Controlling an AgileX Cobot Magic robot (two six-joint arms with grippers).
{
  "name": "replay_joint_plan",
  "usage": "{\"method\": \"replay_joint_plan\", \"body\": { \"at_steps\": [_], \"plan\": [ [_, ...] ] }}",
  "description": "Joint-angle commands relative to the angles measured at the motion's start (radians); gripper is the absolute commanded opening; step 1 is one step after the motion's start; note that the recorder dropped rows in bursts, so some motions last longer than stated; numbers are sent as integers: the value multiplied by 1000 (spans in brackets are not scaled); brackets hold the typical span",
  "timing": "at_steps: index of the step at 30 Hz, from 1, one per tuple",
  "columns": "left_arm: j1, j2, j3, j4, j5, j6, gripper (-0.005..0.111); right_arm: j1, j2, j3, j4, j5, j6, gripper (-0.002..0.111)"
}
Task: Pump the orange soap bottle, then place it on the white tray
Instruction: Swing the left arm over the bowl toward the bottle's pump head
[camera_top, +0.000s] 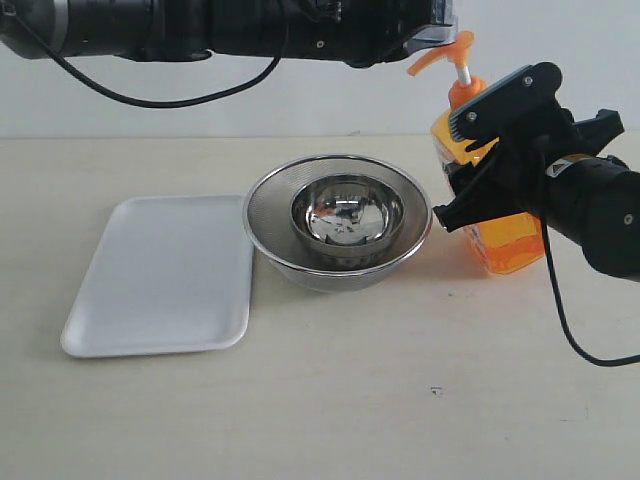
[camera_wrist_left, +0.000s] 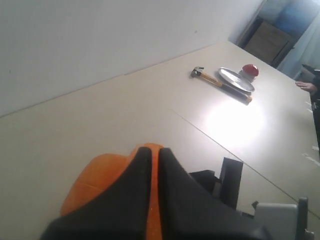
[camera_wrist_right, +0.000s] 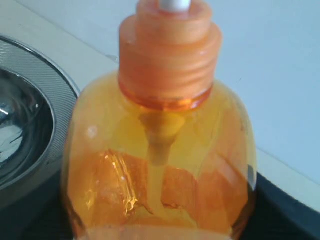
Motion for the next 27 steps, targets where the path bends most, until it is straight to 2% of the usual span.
{"method": "replay_joint_plan", "body": {
  "at_steps": [1,7,11,14,27],
  "plan": [
    [-6,-39,-4,198,13,-186,5,1,-4,-8,-9,-15,1,0],
    [-6,-72,-4,357,45,-320,5,1,-4,-8,-9,-15,1,0],
    [-6,-85,-4,434,117,-378,5,1,-4,-8,-3,-15,1,0],
    [-6,-84,-4,496,105,-412,5,1,-4,-8,-3,-15,1,0],
    [-6,-13,-4,509,-11,-394,5,1,-4,-8,-3,-15,1,0]
  ]
}}
